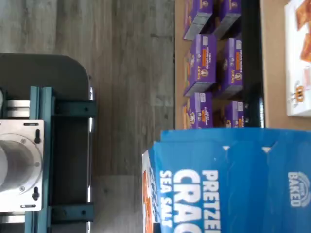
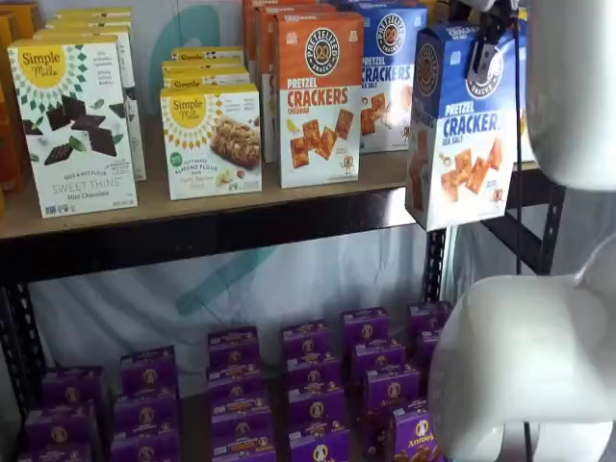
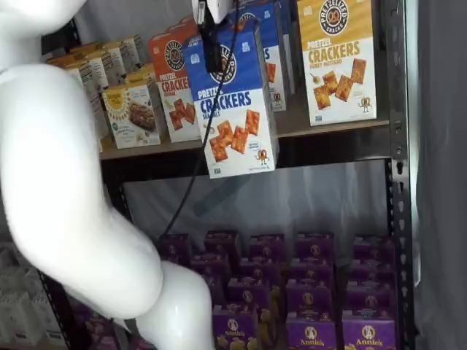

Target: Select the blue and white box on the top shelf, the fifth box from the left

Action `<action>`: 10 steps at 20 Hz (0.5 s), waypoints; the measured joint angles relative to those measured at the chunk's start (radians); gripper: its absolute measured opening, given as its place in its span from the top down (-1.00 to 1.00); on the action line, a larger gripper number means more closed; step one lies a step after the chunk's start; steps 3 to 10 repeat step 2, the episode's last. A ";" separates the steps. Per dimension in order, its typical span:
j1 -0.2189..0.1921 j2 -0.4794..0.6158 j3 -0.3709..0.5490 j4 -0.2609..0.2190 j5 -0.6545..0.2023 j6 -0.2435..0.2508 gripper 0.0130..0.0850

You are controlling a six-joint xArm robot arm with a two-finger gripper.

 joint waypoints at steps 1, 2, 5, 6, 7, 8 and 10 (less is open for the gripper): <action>-0.004 -0.011 0.011 0.001 0.000 -0.003 -0.11; -0.005 -0.019 0.020 0.002 0.000 -0.005 -0.11; -0.005 -0.019 0.020 0.002 0.000 -0.005 -0.11; -0.005 -0.019 0.020 0.002 0.000 -0.005 -0.11; -0.005 -0.019 0.020 0.002 0.000 -0.005 -0.11; -0.005 -0.019 0.020 0.002 0.000 -0.005 -0.11; -0.005 -0.019 0.020 0.002 0.000 -0.005 -0.11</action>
